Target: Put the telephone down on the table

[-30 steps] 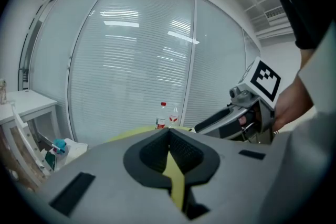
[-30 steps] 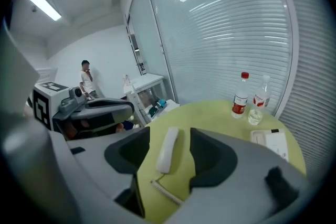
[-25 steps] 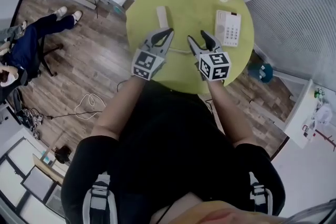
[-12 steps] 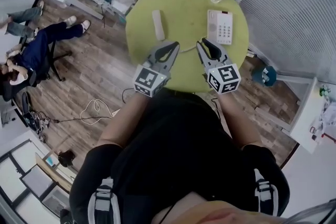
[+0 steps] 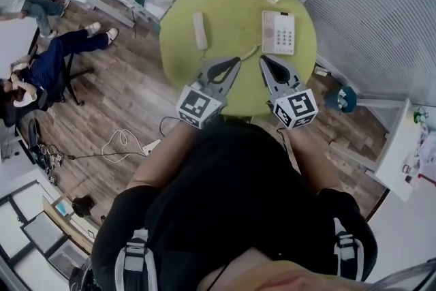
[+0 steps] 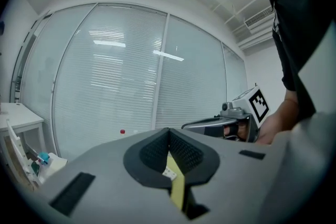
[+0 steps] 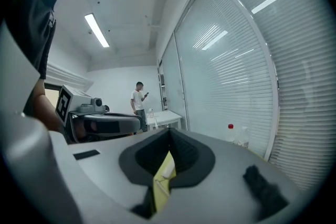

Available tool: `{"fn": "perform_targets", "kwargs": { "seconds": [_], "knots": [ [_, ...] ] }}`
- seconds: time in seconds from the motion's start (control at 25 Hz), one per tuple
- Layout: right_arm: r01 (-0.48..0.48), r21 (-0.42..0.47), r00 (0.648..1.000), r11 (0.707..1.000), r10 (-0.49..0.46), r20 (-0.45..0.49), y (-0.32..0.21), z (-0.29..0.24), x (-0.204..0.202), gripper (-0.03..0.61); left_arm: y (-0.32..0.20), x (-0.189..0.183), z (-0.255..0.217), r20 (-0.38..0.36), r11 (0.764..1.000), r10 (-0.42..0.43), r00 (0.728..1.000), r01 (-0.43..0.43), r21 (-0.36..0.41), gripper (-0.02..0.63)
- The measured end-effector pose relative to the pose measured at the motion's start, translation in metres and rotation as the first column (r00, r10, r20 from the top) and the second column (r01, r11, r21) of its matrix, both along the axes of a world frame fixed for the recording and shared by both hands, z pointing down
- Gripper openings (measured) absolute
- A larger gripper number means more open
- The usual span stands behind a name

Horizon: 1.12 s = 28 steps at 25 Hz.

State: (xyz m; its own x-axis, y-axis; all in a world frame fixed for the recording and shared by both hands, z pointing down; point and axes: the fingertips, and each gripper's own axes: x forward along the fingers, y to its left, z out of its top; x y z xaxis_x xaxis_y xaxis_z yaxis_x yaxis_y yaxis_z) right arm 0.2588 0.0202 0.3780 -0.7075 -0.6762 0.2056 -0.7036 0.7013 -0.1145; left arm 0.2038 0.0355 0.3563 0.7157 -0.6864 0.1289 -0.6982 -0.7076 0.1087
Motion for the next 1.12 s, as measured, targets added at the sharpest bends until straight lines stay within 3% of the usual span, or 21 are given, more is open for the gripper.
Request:
{"fn": "perform_targets", "kwargs": {
  "seconds": [0.24, 1.12],
  "knots": [
    [0.001, 0.032, 1.0, 1.0, -0.002, 0.009, 0.01, -0.008, 0.013, 0.017, 0.008, 0.017, -0.005, 0.009, 1.0, 0.01, 1.0, -0.01, 0.028, 0.011],
    [0.051, 0.048, 0.999, 0.998, -0.051, 0.007, 0.02, -0.007, 0.012, 0.017, 0.009, 0.02, 0.002, 0.024, 1.0, -0.015, 1.0, 0.014, 0.022, 0.011]
  ]
}}
